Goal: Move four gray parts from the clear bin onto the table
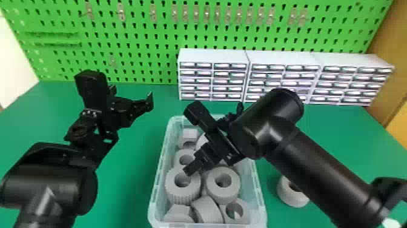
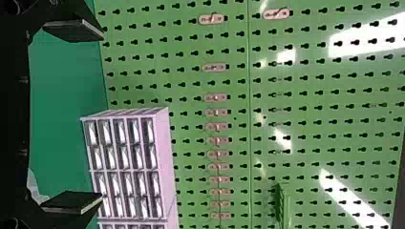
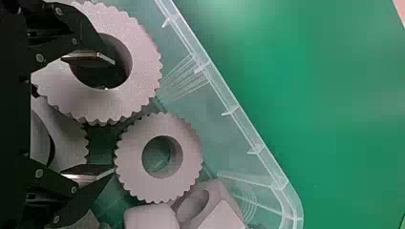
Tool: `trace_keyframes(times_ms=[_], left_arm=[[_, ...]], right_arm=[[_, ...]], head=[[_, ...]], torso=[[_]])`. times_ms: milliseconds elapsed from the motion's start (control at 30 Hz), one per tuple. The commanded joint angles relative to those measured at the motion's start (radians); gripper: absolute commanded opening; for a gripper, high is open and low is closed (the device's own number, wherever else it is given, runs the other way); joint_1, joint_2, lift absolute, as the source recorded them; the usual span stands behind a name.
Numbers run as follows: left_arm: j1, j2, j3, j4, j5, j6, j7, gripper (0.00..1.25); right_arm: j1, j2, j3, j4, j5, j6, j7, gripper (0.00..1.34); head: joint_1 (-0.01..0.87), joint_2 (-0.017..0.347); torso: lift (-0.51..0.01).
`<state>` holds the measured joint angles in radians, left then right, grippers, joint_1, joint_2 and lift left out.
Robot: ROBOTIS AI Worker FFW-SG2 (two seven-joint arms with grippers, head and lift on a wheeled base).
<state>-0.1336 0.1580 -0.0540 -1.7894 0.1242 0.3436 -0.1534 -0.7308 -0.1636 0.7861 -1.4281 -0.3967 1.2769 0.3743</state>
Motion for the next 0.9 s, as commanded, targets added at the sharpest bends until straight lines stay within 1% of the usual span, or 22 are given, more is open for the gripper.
trace_keyframes(times_ms=[0, 100, 367, 733, 800, 867], left_arm=[[-0.001, 0.0, -0.001, 0.002, 0.002, -0.001, 0.0, 1.14], [-0.003, 0.0, -0.004, 0.002, 0.002, 0.0, 0.0, 1.14], [-0.004, 0.0, -0.004, 0.004, 0.003, 0.0, 0.0, 1.14], [-0.004, 0.0, -0.006, 0.005, 0.003, 0.0, 0.0, 1.14], [-0.004, 0.0, -0.006, 0.005, 0.003, 0.0, 0.0, 1.14], [-0.004, 0.0, -0.006, 0.005, 0.003, 0.0, 0.0, 1.14]], right_arm=[[-0.007, 0.006, 0.019, 0.037, 0.001, -0.041, 0.012, 0.86], [-0.007, 0.009, 0.025, 0.064, 0.001, -0.068, 0.041, 0.86], [-0.006, 0.012, 0.038, 0.114, 0.009, -0.113, 0.069, 0.86], [-0.002, 0.015, 0.042, 0.129, 0.024, -0.123, 0.074, 0.85], [-0.002, 0.015, 0.042, 0.129, 0.026, -0.125, 0.074, 0.83], [-0.001, 0.015, 0.042, 0.129, 0.03, -0.125, 0.074, 0.78]], head=[[0.678, 0.034], [0.678, 0.034], [0.678, 0.034], [0.678, 0.034], [0.678, 0.034], [0.678, 0.034]], torso=[[-0.05], [-0.05], [-0.05], [-0.05], [-0.05], [-0.05]])
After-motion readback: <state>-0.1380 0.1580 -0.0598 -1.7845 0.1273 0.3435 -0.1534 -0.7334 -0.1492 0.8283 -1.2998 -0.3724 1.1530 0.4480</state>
